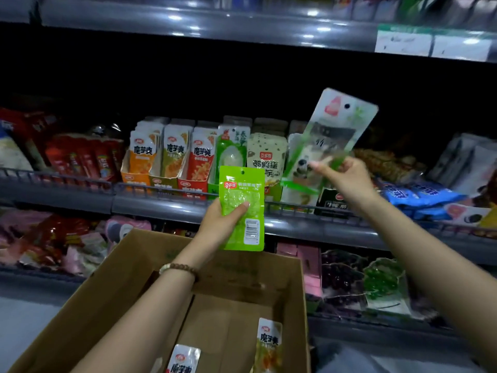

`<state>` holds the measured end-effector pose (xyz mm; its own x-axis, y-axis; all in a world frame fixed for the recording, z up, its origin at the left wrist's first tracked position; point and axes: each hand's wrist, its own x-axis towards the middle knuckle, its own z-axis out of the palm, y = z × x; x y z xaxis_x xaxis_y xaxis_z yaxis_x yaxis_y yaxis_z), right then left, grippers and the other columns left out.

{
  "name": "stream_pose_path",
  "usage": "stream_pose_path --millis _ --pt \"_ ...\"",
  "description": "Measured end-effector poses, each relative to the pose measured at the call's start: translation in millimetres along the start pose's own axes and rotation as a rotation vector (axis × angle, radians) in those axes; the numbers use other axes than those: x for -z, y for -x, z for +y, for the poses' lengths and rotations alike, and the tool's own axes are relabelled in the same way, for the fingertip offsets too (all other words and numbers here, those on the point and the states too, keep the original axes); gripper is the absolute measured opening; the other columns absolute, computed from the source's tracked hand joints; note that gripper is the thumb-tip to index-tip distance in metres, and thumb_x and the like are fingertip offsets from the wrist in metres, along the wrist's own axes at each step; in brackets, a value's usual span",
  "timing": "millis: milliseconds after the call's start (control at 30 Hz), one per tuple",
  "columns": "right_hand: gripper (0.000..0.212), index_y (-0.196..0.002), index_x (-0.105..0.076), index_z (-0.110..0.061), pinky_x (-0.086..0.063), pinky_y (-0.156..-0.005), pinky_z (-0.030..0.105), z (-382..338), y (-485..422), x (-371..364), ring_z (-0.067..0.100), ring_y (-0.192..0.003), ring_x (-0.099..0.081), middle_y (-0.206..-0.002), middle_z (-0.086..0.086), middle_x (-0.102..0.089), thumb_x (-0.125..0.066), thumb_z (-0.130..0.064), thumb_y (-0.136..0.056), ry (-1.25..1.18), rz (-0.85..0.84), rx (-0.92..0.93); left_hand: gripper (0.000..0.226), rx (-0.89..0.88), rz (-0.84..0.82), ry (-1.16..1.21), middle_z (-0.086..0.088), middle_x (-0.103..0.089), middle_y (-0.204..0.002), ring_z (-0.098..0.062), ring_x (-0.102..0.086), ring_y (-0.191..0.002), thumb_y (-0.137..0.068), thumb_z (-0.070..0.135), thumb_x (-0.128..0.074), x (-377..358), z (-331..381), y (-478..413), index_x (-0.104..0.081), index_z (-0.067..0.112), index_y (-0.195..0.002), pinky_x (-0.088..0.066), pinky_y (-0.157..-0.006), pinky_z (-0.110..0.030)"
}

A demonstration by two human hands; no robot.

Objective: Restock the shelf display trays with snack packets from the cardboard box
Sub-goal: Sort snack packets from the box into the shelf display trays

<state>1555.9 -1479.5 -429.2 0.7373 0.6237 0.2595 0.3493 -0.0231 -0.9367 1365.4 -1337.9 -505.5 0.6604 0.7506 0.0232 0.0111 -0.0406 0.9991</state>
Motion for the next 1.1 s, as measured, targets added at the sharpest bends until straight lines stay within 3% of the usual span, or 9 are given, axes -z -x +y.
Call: stream_pose_path --millis 167,267,367,500,633,767,900,1000,1100 --pt "0.022 -0.091 -0.066 -0.003 -0.053 -0.061 0.014 0.7 -42.9 10.7 0.002 -0.066 -0.064 -0.081 0.003 -0.068 -0.076 -0.016 -0.076 0.113 0.072 0.143 0.063 0.010 -0.013 -0.045 0.001 -0.063 -0.123 -0.017 -0.059 -0.112 -0.076 0.051 -0.069 -2.1 -0.1 -5.7 -0.053 0.016 -0.127 -0.045 -0.101 -0.044" --pt "0.022 -0.092 -0.067 -0.005 -0.058 -0.072 0.028 16.5 -53.3 11.9 0.010 -0.077 -0.069 -0.088 0.003 -0.071 -0.076 -0.017 -0.076 0.188 0.015 0.070 0.098 0.028 -0.031 -0.066 -0.001 -0.058 -0.131 -0.020 -0.056 -0.119 -0.055 0.073 -0.070 -0.6 -4.1 -7.0 -0.048 0.017 -0.133 -0.043 -0.103 -0.047" --pt "0.026 -0.095 -0.067 -0.007 -0.058 -0.071 0.032 21.7 -56.5 11.8 0.013 -0.078 -0.069 -0.088 -0.002 -0.070 -0.077 -0.020 -0.074 0.280 -0.063 0.042 0.071 0.019 -0.032 -0.058 -0.001 -0.062 -0.124 -0.019 -0.059 -0.114 -0.073 0.057 -0.069 -2.7 -2.8 -6.9 -0.052 0.015 -0.127 -0.046 -0.100 -0.043" --pt "0.027 -0.100 -0.064 -0.005 -0.040 -0.039 0.006 16.8 -57.0 4.2 -0.007 -0.047 -0.059 -0.085 -0.001 -0.066 -0.075 -0.014 -0.077 0.313 -0.128 0.044 0.021 0.002 -0.015 -0.032 0.006 -0.068 -0.102 -0.006 -0.064 -0.092 -0.088 0.027 -0.063 -5.2 -7.2 -8.3 -0.058 0.020 -0.107 -0.049 -0.072 -0.016" --pt "0.023 -0.096 -0.063 -0.009 -0.038 -0.039 0.005 18.7 -59.4 4.3 -0.010 -0.040 -0.053 -0.082 -0.003 -0.066 -0.074 -0.016 -0.077 0.235 -0.086 0.010 0.022 -0.005 -0.003 -0.015 0.008 -0.068 -0.099 -0.003 -0.064 -0.088 -0.088 0.027 -0.063 -7.5 -8.7 -7.6 -0.058 0.019 -0.108 -0.048 -0.068 -0.013" --pt "0.019 -0.086 -0.065 -0.013 -0.053 -0.072 0.017 33.0 -55.5 8.2 -0.005 -0.069 -0.061 -0.083 -0.008 -0.067 -0.078 -0.015 -0.073 0.388 -0.202 -0.011 0.021 0.001 0.001 0.004 0.005 -0.070 -0.099 -0.008 -0.066 -0.088 -0.088 0.023 -0.063 -7.8 -10.2 -7.5 -0.060 0.016 -0.107 -0.052 -0.073 -0.019" --pt "0.028 -0.099 -0.065 -0.013 -0.051 -0.052 0.019 23.7 -57.5 12.7 0.001 -0.058 -0.059 -0.087 -0.003 -0.069 -0.077 -0.019 -0.075 0.362 -0.197 0.000 0.021 0.007 -0.001 0.000 0.007 -0.069 -0.096 -0.005 -0.065 -0.085 -0.088 0.024 -0.063 -4.9 -9.2 -6.4 -0.060 0.017 -0.107 -0.049 -0.065 -0.014" --pt "0.036 -0.108 -0.065 -0.011 -0.054 -0.065 0.035 17.4 -62.2 15.7 0.001 -0.064 -0.060 -0.084 -0.010 -0.065 -0.077 -0.021 -0.076 0.311 -0.116 -0.033 0.021 0.008 0.000 -0.011 0.007 -0.069 -0.097 -0.005 -0.065 -0.086 -0.088 0.024 -0.063 -2.8 -8.9 -7.2 -0.059 0.017 -0.108 -0.048 -0.065 -0.015" --pt "0.038 -0.107 -0.065 -0.012 -0.046 -0.052 0.017 20.2 -65.4 9.8 0.003 -0.062 -0.055 -0.095 -0.002 -0.068 -0.078 -0.022 -0.074 0.418 -0.164 -0.021 0.022 0.013 0.000 -0.016 0.005 -0.069 -0.098 -0.009 -0.066 -0.088 -0.088 0.024 -0.063 -5.3 -10.3 -7.0 -0.059 0.015 -0.108 -0.048 -0.068 -0.017"
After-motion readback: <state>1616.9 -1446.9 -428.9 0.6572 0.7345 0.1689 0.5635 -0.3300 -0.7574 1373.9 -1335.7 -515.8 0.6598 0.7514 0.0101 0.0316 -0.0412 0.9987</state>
